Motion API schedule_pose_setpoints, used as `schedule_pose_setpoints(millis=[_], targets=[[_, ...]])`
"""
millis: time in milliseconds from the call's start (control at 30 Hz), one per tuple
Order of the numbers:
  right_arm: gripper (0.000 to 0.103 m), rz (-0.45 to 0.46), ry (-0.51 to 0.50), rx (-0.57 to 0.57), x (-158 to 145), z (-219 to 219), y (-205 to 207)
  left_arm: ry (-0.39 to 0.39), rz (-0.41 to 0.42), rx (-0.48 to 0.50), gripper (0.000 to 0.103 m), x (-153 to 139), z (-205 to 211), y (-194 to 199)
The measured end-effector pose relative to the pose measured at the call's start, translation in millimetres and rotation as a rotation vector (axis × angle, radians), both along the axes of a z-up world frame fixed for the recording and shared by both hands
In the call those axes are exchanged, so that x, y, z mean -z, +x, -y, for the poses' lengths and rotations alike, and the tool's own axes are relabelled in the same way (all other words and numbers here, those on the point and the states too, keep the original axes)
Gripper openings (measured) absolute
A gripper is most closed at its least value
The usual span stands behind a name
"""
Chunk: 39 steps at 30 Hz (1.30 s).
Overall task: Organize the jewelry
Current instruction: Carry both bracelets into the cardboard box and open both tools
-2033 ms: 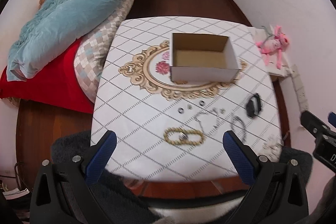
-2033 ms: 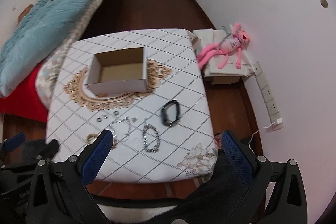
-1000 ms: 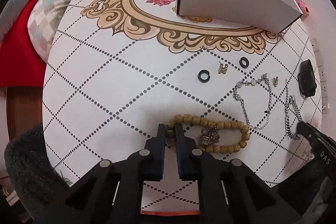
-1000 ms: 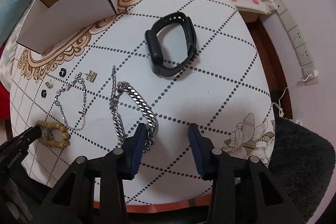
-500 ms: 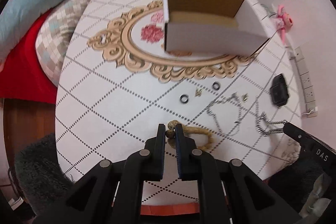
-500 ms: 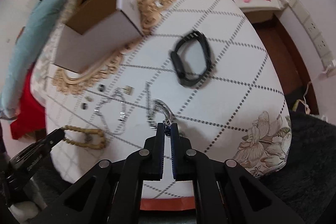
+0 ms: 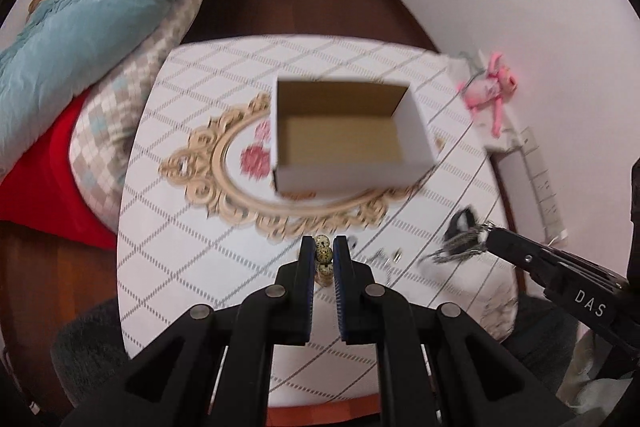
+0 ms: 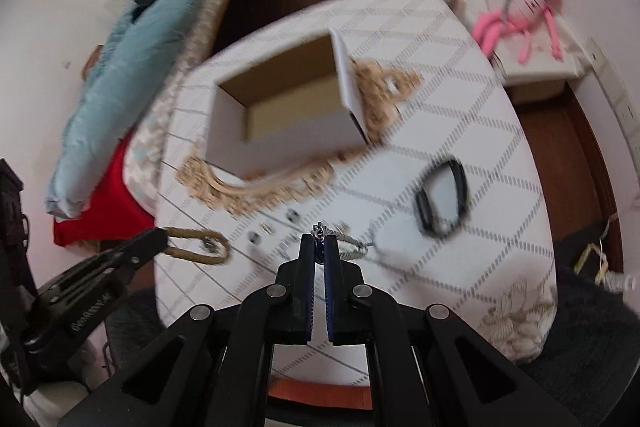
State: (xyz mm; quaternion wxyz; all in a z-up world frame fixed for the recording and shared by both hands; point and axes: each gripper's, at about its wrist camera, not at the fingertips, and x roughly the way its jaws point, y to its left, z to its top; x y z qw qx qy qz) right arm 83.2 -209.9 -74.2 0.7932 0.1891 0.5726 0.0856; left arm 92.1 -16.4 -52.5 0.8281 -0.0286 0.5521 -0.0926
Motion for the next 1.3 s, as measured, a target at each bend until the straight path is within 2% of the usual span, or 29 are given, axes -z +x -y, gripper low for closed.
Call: schedule_pose_setpoints(millis=[167,333,467,633,733,833,867,933,967,1000,1033,1067,1100,1167,1200,1233,1300], targets=[[0.004,0.091,-0.010,-0.037,-39,-8,41,-0.011,0.045,0.009,0.006,-27,5,39],[0.004,0.108,-0.037,-0.062,-45,-16,92,-0.001,0.036,0.018,0.006,-29,8,86],[0.004,0.084,-0.048,-0.080,-32,-22,129,-0.006,-0.004,0.014,0.006,-15,9,121],[0.004,0.025,-0.069,-0.090,-1,-25,162,-0.039,-0.084,0.020,0.007,11,10,155],[0.005,-0.010,-0.095,-0.119,17,-31,177,-0.029,-0.140,-0.010,0.008,27,9,171],[0.005,-0.084,-0.137,-0.154,40,-39,191,-0.010,-0.172,-0.031,0.011,40,4,180],[0.005,-0.110,-0.156,-0.153,48,-39,194,0.007,-0.175,-0.040,0.016,43,2,180],[0.006,-0.121,-0.182,-0.143,54,-37,194,0.042,-0.165,-0.055,0.038,45,-2,180],[0.008,-0.119,-0.197,-0.135,55,-35,193,0.061,-0.152,-0.066,0.058,45,-5,178],[0.019,-0.115,-0.210,-0.128,55,-34,192,0.086,-0.128,-0.081,0.068,43,-9,175],[0.039,-0.106,-0.225,-0.123,54,-32,190,0.098,-0.111,-0.087,0.068,42,-11,174],[0.049,-0.097,-0.246,-0.116,53,-31,187,0.117,-0.093,-0.092,0.068,41,-13,172],[0.063,-0.088,-0.263,-0.111,51,-30,184,0.142,-0.080,-0.097,0.070,41,-14,168],[0.067,-0.070,-0.320,-0.109,48,-30,179,0.163,-0.060,-0.103,0.075,43,-17,163],[0.070,-0.061,-0.359,-0.106,47,-30,175,0.168,-0.046,-0.104,0.081,44,-18,160],[0.081,-0.057,-0.383,-0.101,46,-30,173,0.181,-0.028,-0.110,0.084,46,-20,155],[0.096,-0.028,-0.428,-0.089,46,-28,164,0.184,-0.011,-0.115,0.103,52,-21,146]])
